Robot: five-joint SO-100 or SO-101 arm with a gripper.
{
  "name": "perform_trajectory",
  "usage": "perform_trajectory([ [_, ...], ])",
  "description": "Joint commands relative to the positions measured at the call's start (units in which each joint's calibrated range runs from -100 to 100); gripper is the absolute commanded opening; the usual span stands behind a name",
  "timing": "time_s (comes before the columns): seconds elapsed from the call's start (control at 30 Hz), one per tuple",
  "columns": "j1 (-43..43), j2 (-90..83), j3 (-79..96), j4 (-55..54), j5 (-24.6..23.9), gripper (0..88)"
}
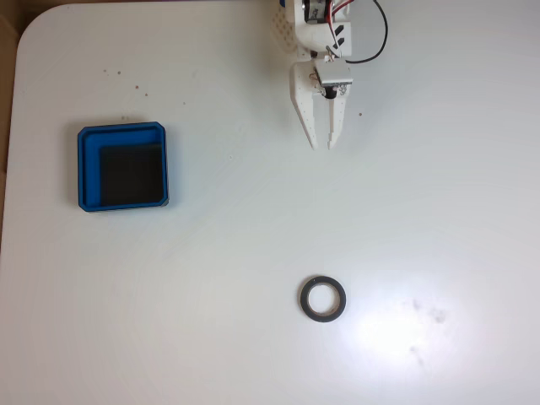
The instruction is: Pick the black tape roll and drop it in the blue box
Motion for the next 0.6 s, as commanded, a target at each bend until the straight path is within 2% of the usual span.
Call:
perform_trajectory([
  [0.0,0.0,-0.19,0.81,-0.86,-0.02,3.2],
  [0.57,0.2,-0.35,0.72,-1.28,-0.28,3.3],
])
